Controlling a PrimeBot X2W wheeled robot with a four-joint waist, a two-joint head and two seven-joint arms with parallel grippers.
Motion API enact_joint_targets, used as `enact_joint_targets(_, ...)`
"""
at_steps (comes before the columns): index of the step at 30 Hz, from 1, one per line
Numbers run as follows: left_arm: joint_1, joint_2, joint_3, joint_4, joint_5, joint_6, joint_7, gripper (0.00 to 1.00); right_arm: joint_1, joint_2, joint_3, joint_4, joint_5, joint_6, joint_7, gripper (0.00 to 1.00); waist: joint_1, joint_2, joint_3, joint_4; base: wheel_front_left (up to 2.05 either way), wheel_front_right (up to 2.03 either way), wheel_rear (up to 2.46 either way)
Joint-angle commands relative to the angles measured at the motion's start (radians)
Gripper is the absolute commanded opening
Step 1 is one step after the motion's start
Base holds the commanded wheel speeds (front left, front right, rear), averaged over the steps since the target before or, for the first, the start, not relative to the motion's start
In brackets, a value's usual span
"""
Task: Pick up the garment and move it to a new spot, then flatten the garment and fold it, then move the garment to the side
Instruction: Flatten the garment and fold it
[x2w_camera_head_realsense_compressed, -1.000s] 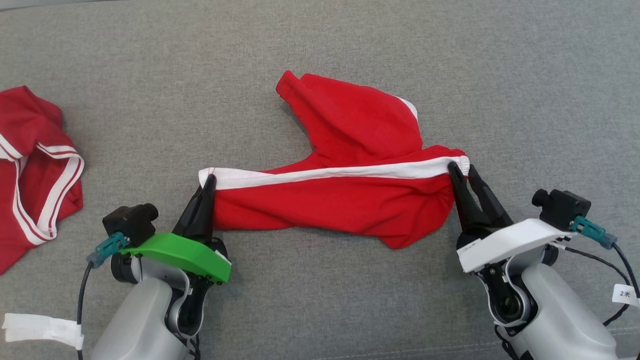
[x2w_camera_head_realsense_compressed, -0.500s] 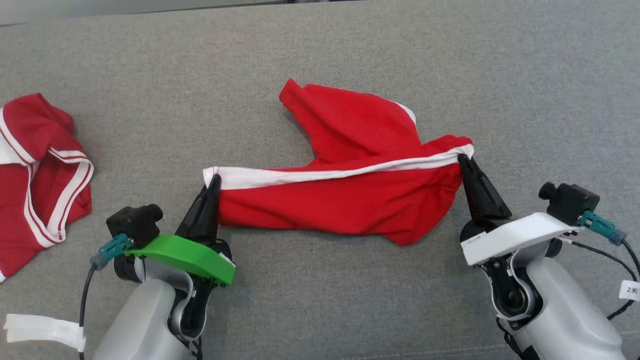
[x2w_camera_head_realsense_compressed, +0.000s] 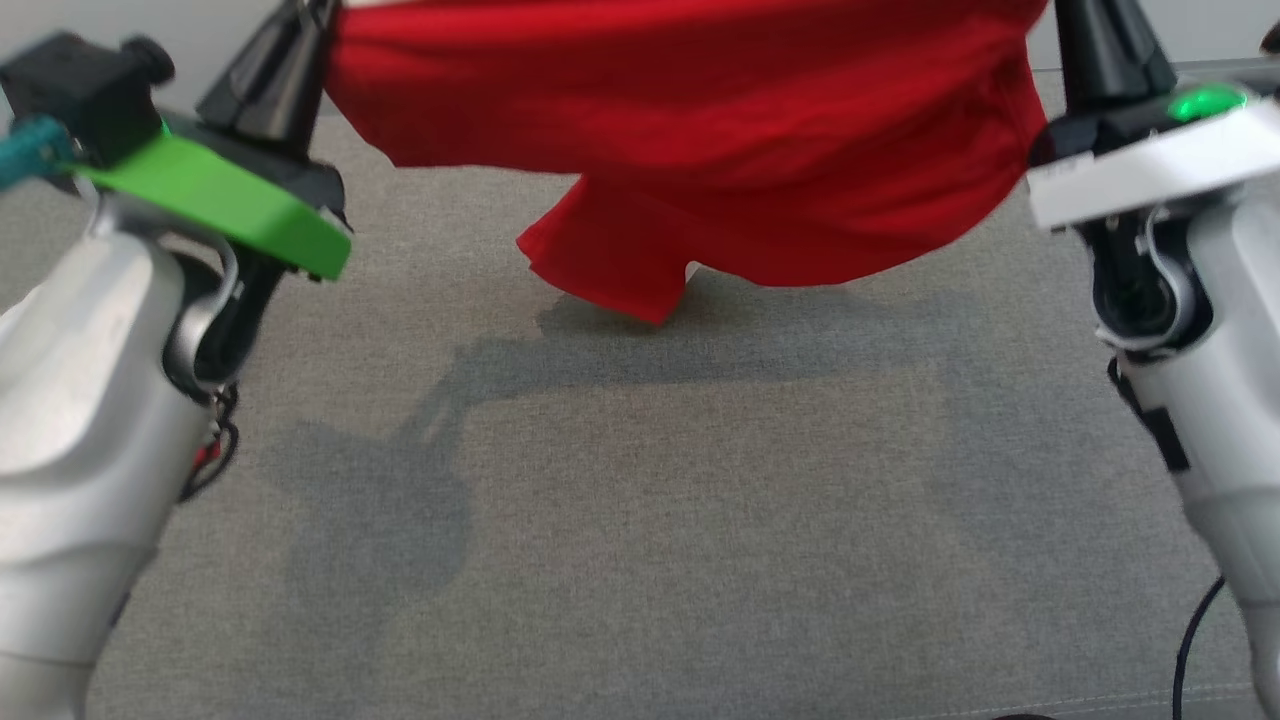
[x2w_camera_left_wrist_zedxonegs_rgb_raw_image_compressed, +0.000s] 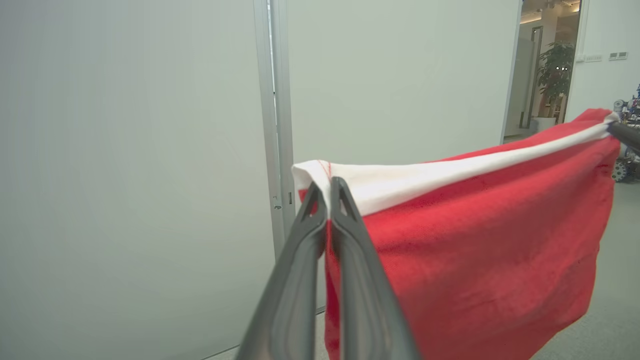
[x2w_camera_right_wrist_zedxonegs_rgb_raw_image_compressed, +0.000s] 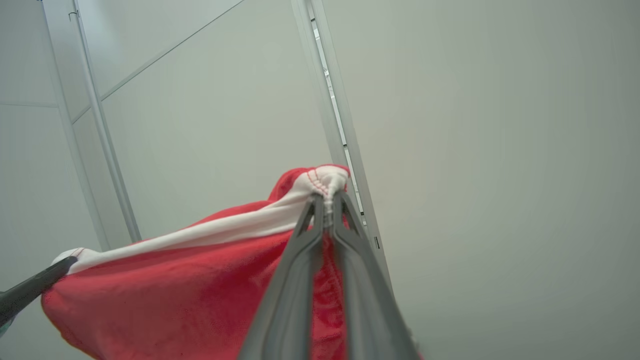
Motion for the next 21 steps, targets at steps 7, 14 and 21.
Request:
enact_joint_targets(7,-0.372,0.024,-0.092,0.153,0.070,0.000,0.022,0.00,-0.424,-0.033,0.067,0.300,-0.083,-0.001,0.030,0.00,0.0000,0.0000,0.209,0.006,0.00,0.00,0.00)
enact_joint_targets(14,-0.644,-0.029,-0.103,0.310,0.245,0.037,-0.040,0.00,-0.709,-0.008,0.037,0.471,-0.195,-0.001,-0.001,0.00,0.0000,0.0000,0.311,0.029,0.00,0.00,0.00)
enact_joint_targets(21,-0.612,-0.095,0.018,0.157,0.378,0.064,-0.040,0.00,-0.699,0.012,-0.052,0.357,-0.320,-0.001,-0.001,0.00,0.0000,0.0000,0.361,0.056,0.00,0.00,0.00)
